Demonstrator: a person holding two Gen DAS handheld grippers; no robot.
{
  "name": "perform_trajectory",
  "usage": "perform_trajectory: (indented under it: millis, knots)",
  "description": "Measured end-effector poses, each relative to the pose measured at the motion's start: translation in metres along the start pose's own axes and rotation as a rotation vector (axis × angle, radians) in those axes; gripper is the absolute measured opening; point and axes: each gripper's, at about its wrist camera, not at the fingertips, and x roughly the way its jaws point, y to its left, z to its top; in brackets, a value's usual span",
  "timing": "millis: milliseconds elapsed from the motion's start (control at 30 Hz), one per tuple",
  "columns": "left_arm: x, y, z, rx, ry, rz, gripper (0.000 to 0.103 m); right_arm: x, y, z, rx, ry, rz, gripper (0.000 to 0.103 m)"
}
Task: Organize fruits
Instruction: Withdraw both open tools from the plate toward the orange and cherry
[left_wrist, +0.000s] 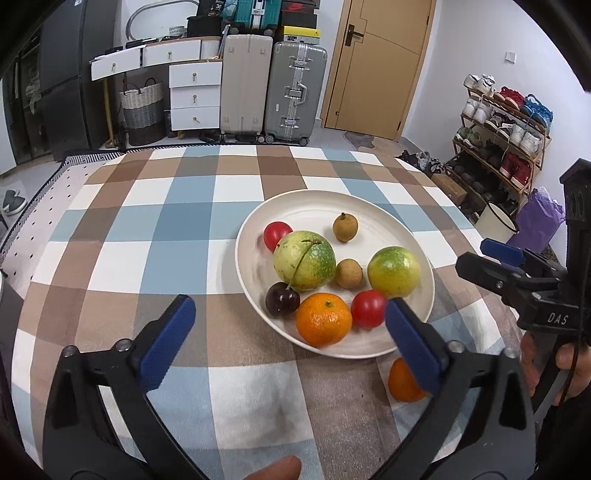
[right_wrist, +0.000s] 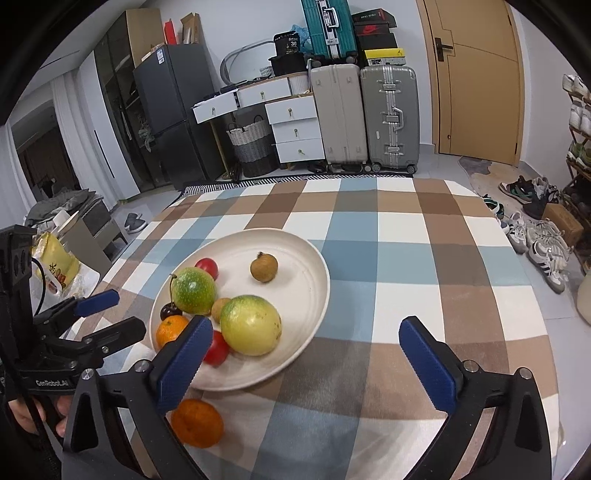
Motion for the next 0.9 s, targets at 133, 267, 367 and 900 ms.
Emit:
perform_trajectory:
  millis: [133,267,367,900]
  knots:
    - [-0.011,-0.006,-0.008,0.010,0.001,0.010,0.102,-0.012,0.005,-0.007,-0.011,0.005,0.002,0.103]
    - [-0.021,-0.012,-0.016,0.024,0.005,0.012,0.102,-0.025,0.011,-0.018,-0.024,0.019,0.002,0.103]
    - [-0.028,-0.015,-0.022,0.036,0.006,0.020,0.102,-0.031,0.015,-0.022,-0.031,0.022,0.002,0.103]
    - [-0.076,-0.020,-0.051,0.010,-0.007,0.031,0.102,-0.070,0.034,-0.032,-0.073,0.016,0.000,0.103]
